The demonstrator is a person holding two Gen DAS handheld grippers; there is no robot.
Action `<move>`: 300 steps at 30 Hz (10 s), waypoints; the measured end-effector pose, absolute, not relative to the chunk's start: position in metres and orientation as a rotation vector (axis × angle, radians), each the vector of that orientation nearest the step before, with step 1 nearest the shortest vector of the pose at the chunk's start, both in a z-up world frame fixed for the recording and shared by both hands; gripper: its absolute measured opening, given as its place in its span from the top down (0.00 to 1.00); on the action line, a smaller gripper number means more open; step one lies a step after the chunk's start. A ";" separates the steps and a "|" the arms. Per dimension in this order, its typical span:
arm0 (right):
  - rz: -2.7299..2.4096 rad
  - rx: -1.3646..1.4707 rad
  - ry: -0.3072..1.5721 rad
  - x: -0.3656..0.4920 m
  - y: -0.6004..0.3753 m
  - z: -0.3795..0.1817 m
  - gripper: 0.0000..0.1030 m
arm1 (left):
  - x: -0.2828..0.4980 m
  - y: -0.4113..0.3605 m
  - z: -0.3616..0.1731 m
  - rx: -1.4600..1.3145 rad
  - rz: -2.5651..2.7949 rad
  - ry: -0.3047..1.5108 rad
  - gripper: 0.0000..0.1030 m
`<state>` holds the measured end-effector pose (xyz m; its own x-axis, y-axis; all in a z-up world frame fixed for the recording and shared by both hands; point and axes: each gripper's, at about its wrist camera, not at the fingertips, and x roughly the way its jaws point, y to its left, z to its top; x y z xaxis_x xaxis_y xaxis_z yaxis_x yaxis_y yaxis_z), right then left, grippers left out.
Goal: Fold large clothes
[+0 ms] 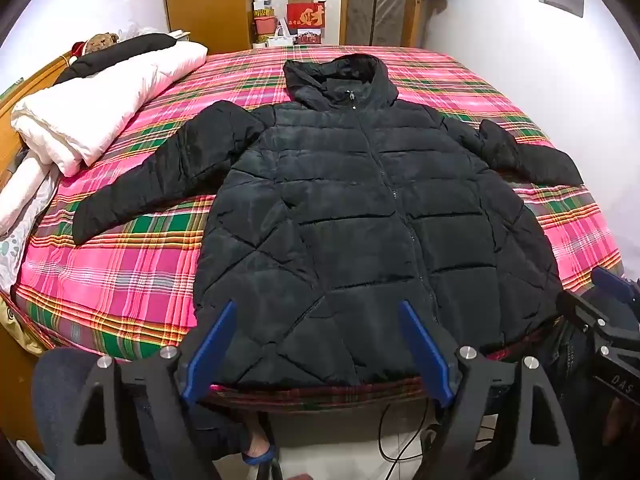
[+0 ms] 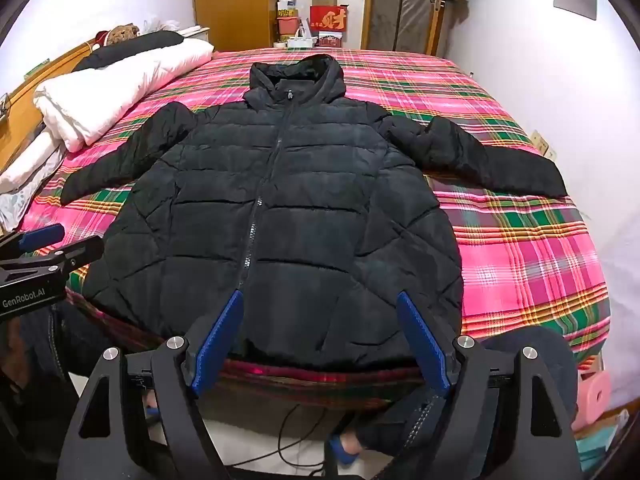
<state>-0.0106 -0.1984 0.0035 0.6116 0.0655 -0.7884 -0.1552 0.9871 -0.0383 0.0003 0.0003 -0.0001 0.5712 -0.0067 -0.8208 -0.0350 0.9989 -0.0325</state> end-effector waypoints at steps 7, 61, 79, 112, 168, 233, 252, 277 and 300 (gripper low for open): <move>0.128 -0.109 0.902 -0.011 -0.200 0.002 0.24 | -0.001 0.002 -0.004 -0.040 0.027 0.962 0.18; 0.136 -0.109 0.904 -0.013 -0.196 0.000 0.24 | -0.009 -0.006 -0.009 -0.036 0.012 0.976 0.18; 0.137 -0.112 0.906 -0.014 -0.193 -0.001 0.24 | -0.008 -0.006 -0.008 -0.038 0.012 0.979 0.18; 0.202 -0.113 0.913 0.028 -0.181 -0.013 0.24 | 0.034 0.019 -0.027 -0.077 -0.004 0.996 0.18; 0.301 -0.179 0.902 0.268 -0.167 -0.074 0.24 | 0.213 0.302 -0.068 -0.534 0.592 0.764 0.91; 0.093 0.035 0.998 0.366 -0.233 -0.109 0.45 | 0.308 0.110 -0.103 -0.371 -0.055 1.039 0.48; 0.170 -0.024 0.989 0.367 -0.220 -0.118 0.45 | 0.332 0.126 -0.117 -0.341 0.019 1.024 0.45; -0.116 0.443 0.888 0.239 -0.404 -0.046 0.35 | 0.234 0.044 -0.051 -0.182 -0.125 0.847 0.51; -0.374 0.799 0.694 0.283 -0.587 -0.109 0.35 | 0.274 0.051 -0.075 -0.186 -0.081 0.886 0.51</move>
<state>0.2828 -0.5868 -0.1088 0.7204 -0.0508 -0.6917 0.5498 0.6497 0.5249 0.2741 0.0506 -0.0745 0.6305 -0.1474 -0.7621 -0.0065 0.9808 -0.1951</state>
